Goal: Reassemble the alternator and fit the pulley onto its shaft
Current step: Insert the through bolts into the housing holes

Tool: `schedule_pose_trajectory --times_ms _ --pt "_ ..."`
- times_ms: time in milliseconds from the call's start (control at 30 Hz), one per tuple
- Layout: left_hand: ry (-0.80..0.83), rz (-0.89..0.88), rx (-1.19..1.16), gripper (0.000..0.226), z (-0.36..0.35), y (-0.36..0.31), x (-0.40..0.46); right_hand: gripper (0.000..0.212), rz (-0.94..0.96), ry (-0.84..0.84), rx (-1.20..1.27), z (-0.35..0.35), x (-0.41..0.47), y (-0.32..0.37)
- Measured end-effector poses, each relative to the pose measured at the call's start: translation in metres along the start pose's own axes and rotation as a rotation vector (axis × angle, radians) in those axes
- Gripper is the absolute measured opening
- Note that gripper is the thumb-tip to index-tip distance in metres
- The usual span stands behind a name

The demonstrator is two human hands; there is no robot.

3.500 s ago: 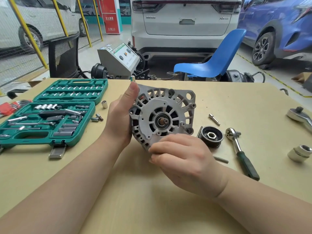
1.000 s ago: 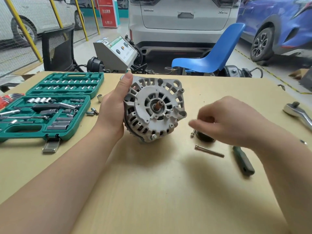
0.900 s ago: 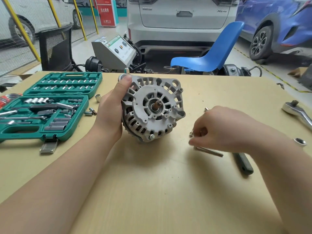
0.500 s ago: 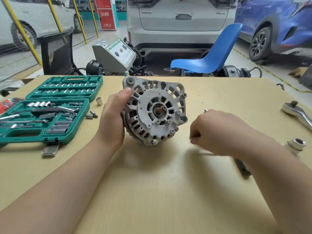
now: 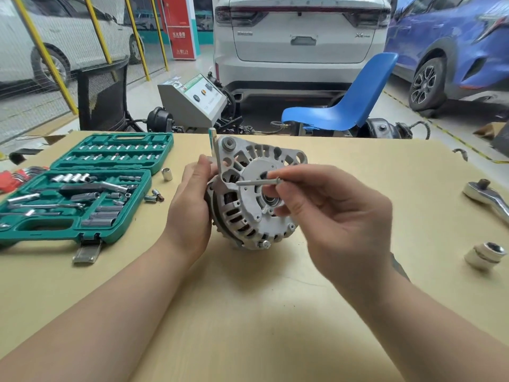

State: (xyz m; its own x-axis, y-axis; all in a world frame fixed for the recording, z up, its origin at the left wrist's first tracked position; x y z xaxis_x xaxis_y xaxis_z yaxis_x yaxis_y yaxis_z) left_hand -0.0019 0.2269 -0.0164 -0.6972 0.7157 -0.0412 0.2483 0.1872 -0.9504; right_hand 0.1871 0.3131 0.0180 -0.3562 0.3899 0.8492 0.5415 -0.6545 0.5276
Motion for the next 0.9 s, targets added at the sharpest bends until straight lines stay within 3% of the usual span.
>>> schedule_pose_trajectory --times_ms 300,567,633,767,900 --pt "-0.053 -0.054 0.013 0.071 0.002 0.004 0.005 0.01 -0.027 -0.031 -0.013 -0.015 0.009 -0.005" --pt "-0.02 -0.014 0.067 0.081 0.004 0.005 0.007 0.007 -0.081 -0.027 -0.013 -0.021 0.022 -0.01" --pt "-0.024 -0.02 0.052 0.075 0.003 0.005 0.006 0.007 -0.074 -0.017 -0.016 -0.021 0.022 -0.01" --pt "-0.057 -0.113 0.013 0.032 0.005 0.005 0.009 0.008 0.003 0.03 -0.111 -0.019 0.017 -0.01" --pt "-0.063 -0.076 -0.116 0.046 0.012 0.008 0.02 0.008 0.055 0.01 -0.19 -0.017 0.015 -0.011"
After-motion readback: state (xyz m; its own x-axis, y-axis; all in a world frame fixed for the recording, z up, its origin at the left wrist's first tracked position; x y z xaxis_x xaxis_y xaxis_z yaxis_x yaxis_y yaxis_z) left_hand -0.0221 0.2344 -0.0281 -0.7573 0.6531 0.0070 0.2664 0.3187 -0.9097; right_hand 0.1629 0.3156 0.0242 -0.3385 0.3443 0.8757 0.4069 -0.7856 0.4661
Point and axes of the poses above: each hand's wrist, its own x-axis towards the middle knuckle, its own z-axis out of the back of the hand, y = z × x, the point moved 1 cm from there along x, towards the middle knuckle, and after that the axes turned 10 degrees about z, right-handed, at the moved point
